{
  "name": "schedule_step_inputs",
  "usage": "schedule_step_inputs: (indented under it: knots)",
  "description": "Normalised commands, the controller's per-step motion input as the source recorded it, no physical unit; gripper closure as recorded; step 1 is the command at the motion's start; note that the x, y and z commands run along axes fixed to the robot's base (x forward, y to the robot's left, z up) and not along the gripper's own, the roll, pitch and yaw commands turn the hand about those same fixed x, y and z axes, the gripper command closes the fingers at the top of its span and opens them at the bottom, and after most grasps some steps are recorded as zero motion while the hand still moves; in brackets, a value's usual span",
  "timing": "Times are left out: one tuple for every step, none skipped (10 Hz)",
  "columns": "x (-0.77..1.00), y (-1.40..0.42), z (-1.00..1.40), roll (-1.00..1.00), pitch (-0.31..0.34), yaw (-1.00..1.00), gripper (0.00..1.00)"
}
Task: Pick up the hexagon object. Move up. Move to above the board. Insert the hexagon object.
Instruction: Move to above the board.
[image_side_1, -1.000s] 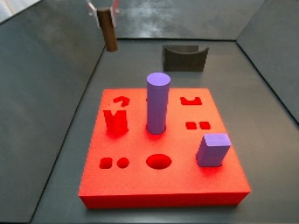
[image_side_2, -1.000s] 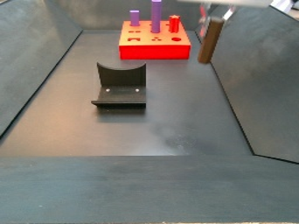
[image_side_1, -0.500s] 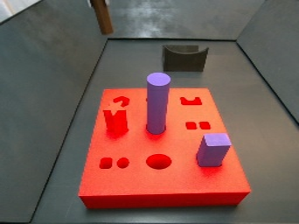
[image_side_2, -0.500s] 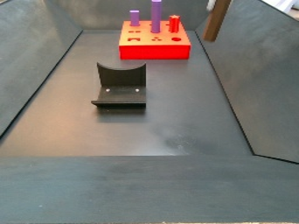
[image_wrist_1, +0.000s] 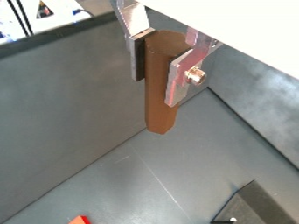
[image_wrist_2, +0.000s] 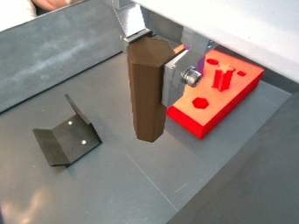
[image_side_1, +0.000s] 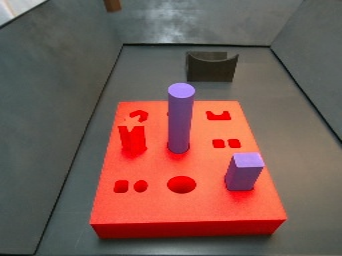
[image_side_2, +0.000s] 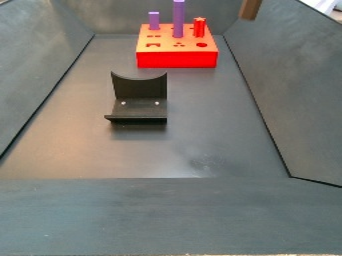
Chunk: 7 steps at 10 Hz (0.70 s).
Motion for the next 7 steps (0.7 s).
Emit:
schedule_step_inputs:
  knots:
    - [-0.04,-0.09,1.00,0.02,0.086,0.03,1.00]
    - [-0.04,-0.09,1.00,0.00,0.082,0.03,1.00]
    - [-0.03,-0.09,1.00,0.00,0.081,0.03,1.00]
    - [-0.02,-0.06,0.79,-0.01,0.081,0.03,1.00]
    - [-0.01,-0.05,0.69,-0.01,0.081,0.03,1.00]
    - [-0.01,-0.04,0.48,-0.02,0.084,0.03,1.00]
    - [0.00,-0.03,0.32,-0.02,0.084,0.03,1.00]
